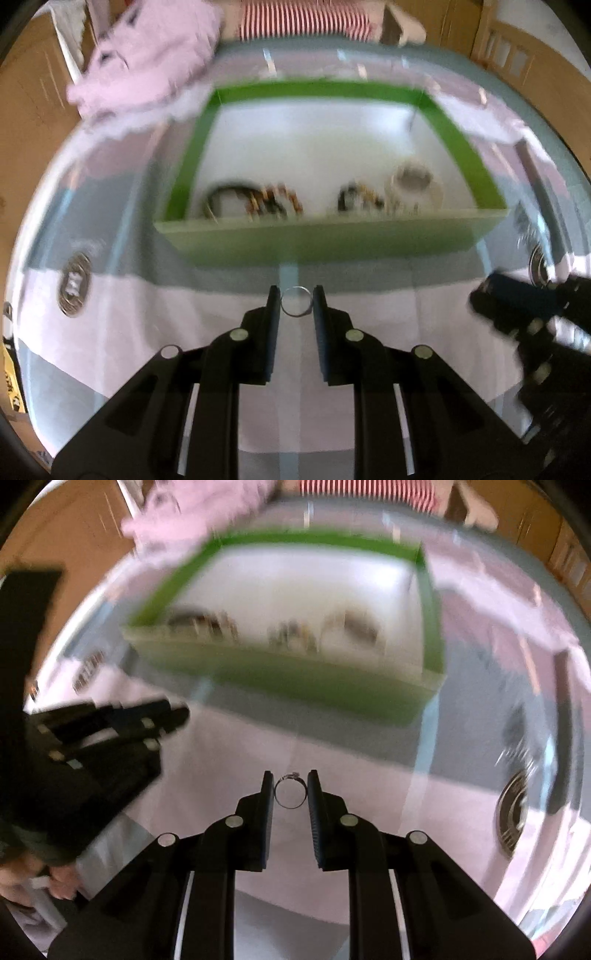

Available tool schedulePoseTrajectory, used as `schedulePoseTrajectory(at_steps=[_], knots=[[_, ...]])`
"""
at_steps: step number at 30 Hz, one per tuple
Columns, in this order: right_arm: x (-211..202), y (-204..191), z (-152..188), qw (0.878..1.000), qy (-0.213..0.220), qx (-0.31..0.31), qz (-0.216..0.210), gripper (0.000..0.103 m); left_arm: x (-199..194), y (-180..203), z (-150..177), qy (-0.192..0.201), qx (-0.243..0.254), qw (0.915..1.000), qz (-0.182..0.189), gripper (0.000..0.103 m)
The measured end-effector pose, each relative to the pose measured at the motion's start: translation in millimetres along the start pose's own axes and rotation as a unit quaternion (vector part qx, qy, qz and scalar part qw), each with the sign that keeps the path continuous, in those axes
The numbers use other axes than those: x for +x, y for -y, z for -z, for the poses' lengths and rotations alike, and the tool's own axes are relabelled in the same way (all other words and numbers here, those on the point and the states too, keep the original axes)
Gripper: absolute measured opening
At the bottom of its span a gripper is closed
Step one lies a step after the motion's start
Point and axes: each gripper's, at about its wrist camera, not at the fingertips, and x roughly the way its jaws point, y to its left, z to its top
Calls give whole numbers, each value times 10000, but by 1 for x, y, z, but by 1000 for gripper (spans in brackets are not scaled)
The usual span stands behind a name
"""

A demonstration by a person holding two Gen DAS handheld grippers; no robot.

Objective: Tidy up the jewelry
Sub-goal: 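Carry the round ring over the box while the right tool carries the silver ring, then open the left tool to drop the round ring while the right tool drops its ring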

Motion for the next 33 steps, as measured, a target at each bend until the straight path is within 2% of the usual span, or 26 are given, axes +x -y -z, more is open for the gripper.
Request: schedulePoseTrajectory(at_steps=[2,4,8,11,13,16,19,22,33], knots=[[-18,3,-5,9988,481,27,71,18,-19,-1,-4,441,-24,9990,-23,18],[-37,11,-9,9951,965,190,-68,18,-37,-3,-8,796,-44,9968,-39,18],[-68,25,-16,9828,1770,475,-208,18,-66,-12,-19,1445,-179,9893,33,18],[-83,33,-25,9717,2240,704,-246,18,-82,-16,-26,1843,-309,9824,25,18],[-88,38,-32,9643,2477,889,-302,18,-87,-17,-28,1963,-362,9799,22,18],[-83,41,-45,9623,2478,1073,-316,18,-85,-22,-32,1993,-453,9788,-157,18],[-73,37,-52,9634,2379,1155,-430,18,-76,-26,-37,1873,-491,9810,-91,18],[-57,26,-61,9700,2224,954,-236,18,-63,-25,-45,1813,-447,9823,-175,18],[-20,15,-71,9763,1917,988,-182,18,-40,-34,-54,1708,-489,9840,-141,18]])
